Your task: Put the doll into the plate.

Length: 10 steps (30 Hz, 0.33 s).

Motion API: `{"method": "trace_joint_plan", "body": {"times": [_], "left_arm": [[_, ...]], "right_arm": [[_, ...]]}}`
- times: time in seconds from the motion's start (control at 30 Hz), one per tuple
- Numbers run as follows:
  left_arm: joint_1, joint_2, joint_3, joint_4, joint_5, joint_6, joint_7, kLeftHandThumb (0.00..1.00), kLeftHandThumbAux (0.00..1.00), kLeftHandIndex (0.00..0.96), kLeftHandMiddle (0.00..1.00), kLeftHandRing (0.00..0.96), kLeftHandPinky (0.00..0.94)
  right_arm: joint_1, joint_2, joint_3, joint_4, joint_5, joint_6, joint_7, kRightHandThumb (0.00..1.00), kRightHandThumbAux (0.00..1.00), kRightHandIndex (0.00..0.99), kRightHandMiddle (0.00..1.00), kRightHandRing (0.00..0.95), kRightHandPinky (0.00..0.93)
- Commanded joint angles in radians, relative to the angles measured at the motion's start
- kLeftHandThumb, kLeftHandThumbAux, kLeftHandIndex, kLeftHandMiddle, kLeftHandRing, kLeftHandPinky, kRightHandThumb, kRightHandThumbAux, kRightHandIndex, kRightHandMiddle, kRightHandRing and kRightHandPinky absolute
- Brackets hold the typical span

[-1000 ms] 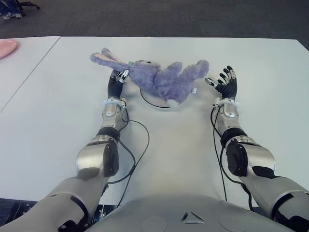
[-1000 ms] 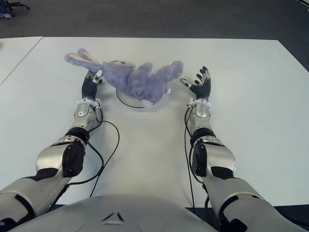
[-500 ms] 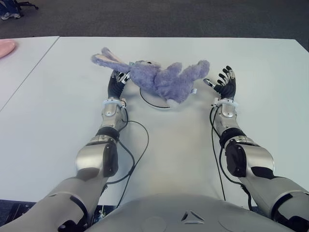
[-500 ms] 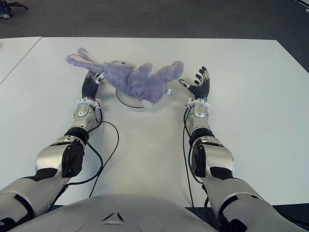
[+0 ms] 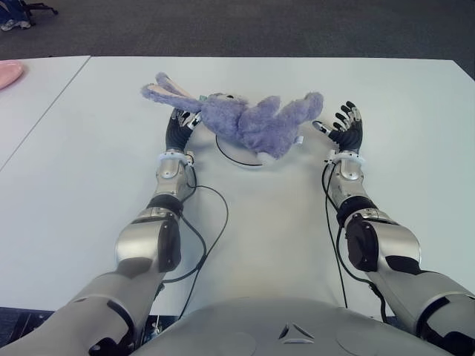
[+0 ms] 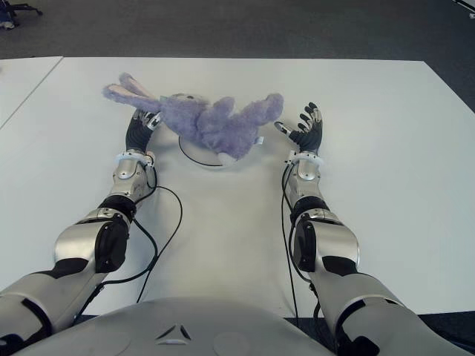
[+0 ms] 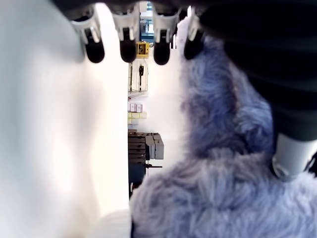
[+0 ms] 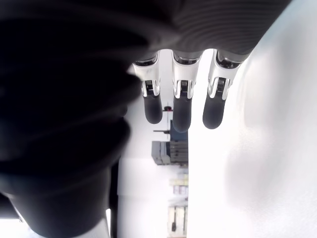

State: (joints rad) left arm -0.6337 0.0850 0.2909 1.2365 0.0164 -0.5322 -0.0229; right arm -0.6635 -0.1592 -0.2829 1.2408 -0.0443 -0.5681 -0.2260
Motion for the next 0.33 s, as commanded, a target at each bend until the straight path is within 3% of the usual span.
{"method": "trace_joint_plan", "body": {"times": [0.03, 0.33], "left_arm": [[0.201, -0.033, -0.025, 0.120, 0.029, 0.115, 0.032, 0.000, 0.619, 0.068, 0.084, 0.067, 0.049], [0.198, -0.036, -0.016, 0.121, 0.022, 0.120, 0.032, 0.000, 0.672, 0.065, 0.087, 0.075, 0.073]], "right_arm": [[0.216, 0.088, 0.003, 0.117, 0.000, 0.115, -0.001, 0.000, 0.933, 0.117, 0.154, 0.164, 0.214], [0.217, 0.086, -0.001, 0.117, 0.003, 0.118, 0.006, 0.001, 0.947, 0.127, 0.171, 0.178, 0.224]]}}
